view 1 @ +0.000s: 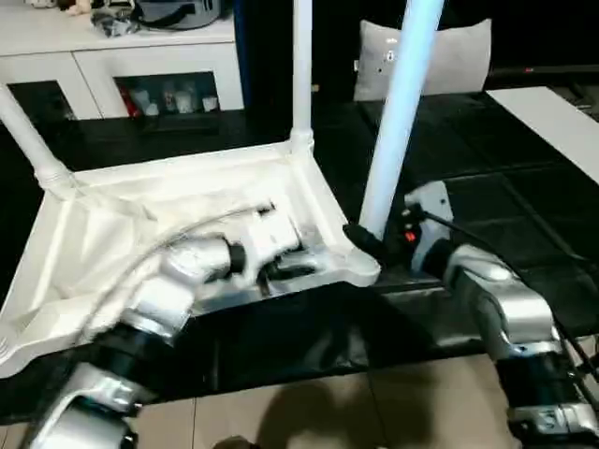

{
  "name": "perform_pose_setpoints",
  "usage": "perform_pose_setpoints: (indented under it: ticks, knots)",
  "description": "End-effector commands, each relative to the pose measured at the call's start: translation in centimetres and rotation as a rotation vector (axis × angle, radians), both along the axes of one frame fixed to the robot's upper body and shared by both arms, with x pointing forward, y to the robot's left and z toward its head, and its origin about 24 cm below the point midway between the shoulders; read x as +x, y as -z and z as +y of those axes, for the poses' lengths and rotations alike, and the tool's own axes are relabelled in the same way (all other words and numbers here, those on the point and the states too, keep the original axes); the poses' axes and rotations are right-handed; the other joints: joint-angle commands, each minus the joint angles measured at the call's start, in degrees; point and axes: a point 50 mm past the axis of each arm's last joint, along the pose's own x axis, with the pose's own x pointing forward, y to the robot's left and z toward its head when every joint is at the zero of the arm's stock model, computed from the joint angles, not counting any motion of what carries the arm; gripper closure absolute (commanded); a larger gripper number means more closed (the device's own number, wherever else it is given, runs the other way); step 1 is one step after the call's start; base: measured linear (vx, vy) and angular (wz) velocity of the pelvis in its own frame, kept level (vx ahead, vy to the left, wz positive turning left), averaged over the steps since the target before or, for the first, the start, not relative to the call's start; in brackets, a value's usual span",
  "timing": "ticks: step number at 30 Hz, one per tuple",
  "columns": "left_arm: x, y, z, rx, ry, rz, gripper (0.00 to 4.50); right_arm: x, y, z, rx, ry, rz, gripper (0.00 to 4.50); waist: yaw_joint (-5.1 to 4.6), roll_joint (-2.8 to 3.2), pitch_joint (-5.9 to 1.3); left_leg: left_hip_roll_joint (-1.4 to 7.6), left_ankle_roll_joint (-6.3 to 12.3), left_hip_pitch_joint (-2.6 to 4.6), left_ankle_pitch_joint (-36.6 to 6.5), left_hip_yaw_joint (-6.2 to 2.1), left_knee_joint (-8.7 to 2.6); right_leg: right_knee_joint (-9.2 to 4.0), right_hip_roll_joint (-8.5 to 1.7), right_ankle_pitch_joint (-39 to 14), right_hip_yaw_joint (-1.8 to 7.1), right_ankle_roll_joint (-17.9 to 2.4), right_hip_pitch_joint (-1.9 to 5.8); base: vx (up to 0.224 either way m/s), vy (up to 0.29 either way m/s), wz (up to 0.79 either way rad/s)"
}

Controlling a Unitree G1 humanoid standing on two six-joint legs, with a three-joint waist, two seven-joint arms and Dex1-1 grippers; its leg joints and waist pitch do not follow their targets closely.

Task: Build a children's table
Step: Rotate table base

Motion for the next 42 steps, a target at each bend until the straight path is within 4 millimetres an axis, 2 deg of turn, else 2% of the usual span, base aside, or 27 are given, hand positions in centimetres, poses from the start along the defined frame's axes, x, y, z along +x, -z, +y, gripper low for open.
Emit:
perform_pose_setpoints:
  ticks: [1,2,4,6,7,8,11,12,14,15,18,19,21,25,27,30,31,32,33,35,38,39,41,42]
  knots:
    - [-0.1,-0.2,0.6,0.034,-0.022,-0.020,2.57,0.3,0.1,0.5,-0.014,0.004,-0.009,0.00,-0.17,-1.37,-3.98,2.01,0.66,0.86,-13.59,-0.63,-4.34,-4.36,-3.33,-20.52,2.77,-7.73,2.92,0.000,0.000,0.00]
    - [-0.3,-0.2,1.3,0.072,-0.028,-0.024,2.57,0.4,0.3,0.6,-0.016,0.010,-0.006,0.00,-0.04,-0.94,-4.07,2.03,0.61,0.82,-13.17,-0.78,-4.32,-4.06,-3.51,-20.08,2.79,-7.95,2.98,0.000,0.000,0.00]
    - [-1.2,0.1,2.5,0.142,-0.021,0.013,2.57,0.6,0.5,0.7,-0.013,0.040,-0.004,0.00,-0.45,-0.49,-4.04,2.08,0.41,0.89,-13.29,-0.78,-4.40,-4.01,-3.24,-18.60,2.84,-8.31,2.79,0.000,0.000,0.00]
    - [-1.5,0.2,2.8,0.152,-0.018,0.028,2.57,0.7,0.5,0.8,-0.010,0.052,-0.002,0.00,-0.61,-0.37,-4.07,2.11,0.17,0.75,-12.77,-0.85,-4.50,-3.64,-3.25,-17.08,2.89,-8.96,2.96,0.000,0.000,0.00]
    - [-2.2,0.4,3.6,0.193,-0.012,0.065,2.57,0.9,0.6,0.7,-0.008,0.088,-0.003,0.00,-0.65,-0.32,-4.08,2.14,-0.06,1.18,-13.48,-0.69,-4.41,-3.62,-3.22,-16.46,2.99,-9.61,2.67,0.000,0.000,0.00]
    - [-2.3,0.4,3.7,0.199,-0.012,0.069,2.57,1.0,0.6,0.6,-0.008,0.092,-0.003,0.00,-0.68,-0.27,-3.97,2.06,0.01,1.01,-13.76,-0.71,-4.48,-3.68,-3.20,-16.93,2.98,-9.71,2.70,0.000,0.000,0.00]
    - [-2.5,0.6,4.8,0.256,-0.037,0.066,2.57,1.3,0.8,0.3,-0.012,0.152,-0.004,0.00,-0.65,-0.06,-3.76,1.97,-0.70,1.37,-16.46,-0.72,-4.57,-4.15,-3.18,-20.06,3.01,-9.01,2.44,0.000,0.000,0.00]
    - [-2.6,0.6,5.1,0.259,-0.043,0.074,2.57,1.6,0.8,0.0,-0.002,0.189,0.003,0.00,-0.74,-0.10,-3.66,1.91,-1.21,1.49,-18.07,-0.77,-4.68,-4.40,-3.20,-22.38,2.95,-8.20,2.38,0.000,0.000,0.00]
    - [-2.8,0.3,5.2,0.238,-0.043,0.088,2.57,1.9,0.9,-0.4,0.003,0.226,0.007,0.00,-0.86,-0.13,-3.55,1.89,-1.57,1.52,-19.08,-0.88,-4.76,-4.52,-3.32,-24.04,2.93,-7.92,2.38,0.000,0.000,0.00]
    - [-2.9,-0.1,5.1,0.201,-0.044,0.098,2.57,2.0,0.9,-0.6,0.000,0.247,0.011,0.00,-0.75,-0.03,-3.61,1.89,-1.86,1.97,-20.02,-0.78,-4.61,-4.76,-3.32,-25.29,3.02,-7.77,1.97,0.000,0.000,0.00]
    - [-3.1,-0.5,5.1,0.173,-0.042,0.116,2.57,2.2,1.0,-0.8,-0.003,0.258,0.015,0.00,-0.57,-0.10,-3.54,1.83,-1.80,2.10,-20.37,-0.72,-4.59,-4.88,-3.20,-25.66,3.03,-7.76,1.84,0.000,0.000,0.00]
    - [-3.3,-0.7,5.2,0.165,-0.038,0.140,2.57,2.2,1.0,-0.7,-0.002,0.255,0.014,0.00,-0.56,-0.18,-3.61,1.89,-1.71,1.71,-19.78,-0.87,-4.71,-4.57,-3.20,-24.56,2.97,-7.79,2.21,0.000,0.000,0.00]
    - [-3.4,-0.7,5.3,0.150,-0.046,0.149,2.57,2.2,1.0,-0.6,-0.002,0.253,0.012,0.00,-0.62,-0.17,-3.67,1.87,-1.49,1.48,-18.97,-0.89,-4.76,-4.40,-3.15,-23.25,2.95,-7.94,2.34,0.000,0.000,0.00]
    - [-3.3,-0.1,6.2,0.231,-0.085,0.133,2.57,2.4,1.1,-0.6,0.001,0.264,0.013,0.00,-0.70,-0.07,-3.73,1.76,-1.24,1.29,-17.76,-0.87,-4.70,-4.28,-3.13,-21.99,2.96,-8.02,2.52,0.000,0.000,0.00]
    - [-3.2,0.2,6.5,0.268,-0.097,0.124,2.57,2.5,1.0,-0.7,0.003,0.273,0.012,0.00,-0.76,-0.03,-3.77,1.74,-1.23,1.43,-17.87,-0.87,-4.68,-4.37,-3.07,-22.23,2.97,-7.69,2.43,0.000,0.000,0.00]
    - [-3.3,1.3,7.4,0.373,-0.111,0.133,2.57,2.7,0.9,-2.1,0.008,0.357,0.011,0.00,-0.78,0.31,-3.81,1.72,-1.63,1.57,-18.57,-0.93,-4.73,-4.33,-2.95,-22.06,2.97,-7.46,2.34,0.000,0.000,0.00]
    - [-3.3,1.3,7.4,0.376,-0.111,0.134,2.57,2.8,0.9,-2.2,0.007,0.364,0.012,0.00,-0.65,0.65,-3.86,1.78,-1.92,1.69,-18.77,-1.00,-4.75,-4.25,-3.03,-21.79,2.98,-7.80,2.28,0.000,0.000,0.00]
    - [-3.3,1.6,7.5,0.397,-0.113,0.133,2.57,2.8,0.9,-3.0,0.006,0.404,0.015,0.00,-0.67,0.50,-3.80,1.80,-2.08,1.73,-19.31,-0.94,-4.76,-4.36,-2.94,-21.38,2.99,-8.05,2.22,0.000,0.000,0.00]
    - [-3.2,1.8,7.6,0.413,-0.114,0.127,2.57,2.8,0.9,-3.5,0.007,0.424,0.018,0.00,-0.56,0.71,-3.81,1.81,-2.23,1.80,-19.48,-0.98,-4.75,-4.34,-2.92,-21.10,2.99,-8.09,2.23,0.000,0.000,0.00]
    - [-2.8,2.0,7.7,0.436,-0.134,0.093,2.57,2.7,1.0,-4.9,0.006,0.489,0.031,0.00,-0.41,0.62,-3.95,1.79,-2.38,1.74,-19.34,-0.97,-4.73,-4.14,-2.98,-19.49,2.98,-8.47,2.44,0.000,0.000,0.00]
    - [-2.0,2.1,7.5,0.434,-0.168,0.040,2.57,2.6,1.2,-6.0,-0.013,0.529,0.039,0.00,-0.20,0.51,-3.94,1.77,-2.22,1.67,-19.04,-0.89,-4.65,-4.19,-3.02,-19.00,2.98,-8.70,2.52,0.000,0.000,0.00]
    - [-1.2,2.0,7.3,0.423,-0.200,-0.012,2.57,2.3,1.3,-7.1,-0.028,0.565,0.044,0.00,-0.01,0.43,-3.90,1.63,-2.10,1.70,-19.26,-0.79,-4.54,-4.34,-2.96,-19.80,2.93,-8.45,2.48,0.000,0.000,0.00]
    - [-1.0,2.0,7.2,0.417,-0.209,-0.032,2.57,2.2,1.3,-7.5,-0.033,0.579,0.046,0.00,0.47,0.36,-3.98,1.62,-1.96,1.92,-19.13,-0.71,-4.41,-4.50,-3.08,-20.70,2.96,-8.02,2.35,0.000,0.000,0.00]
    - [-0.8,1.9,7.1,0.409,-0.216,-0.039,2.57,2.1,1.3,-7.9,-0.038,0.591,0.045,0.00,0.47,0.45,-3.99,1.59,-1.87,1.66,-18.90,-0.82,-4.44,-4.48,-3.11,-21.33,2.87,-7.62,2.58,0.000,0.000,0.00]
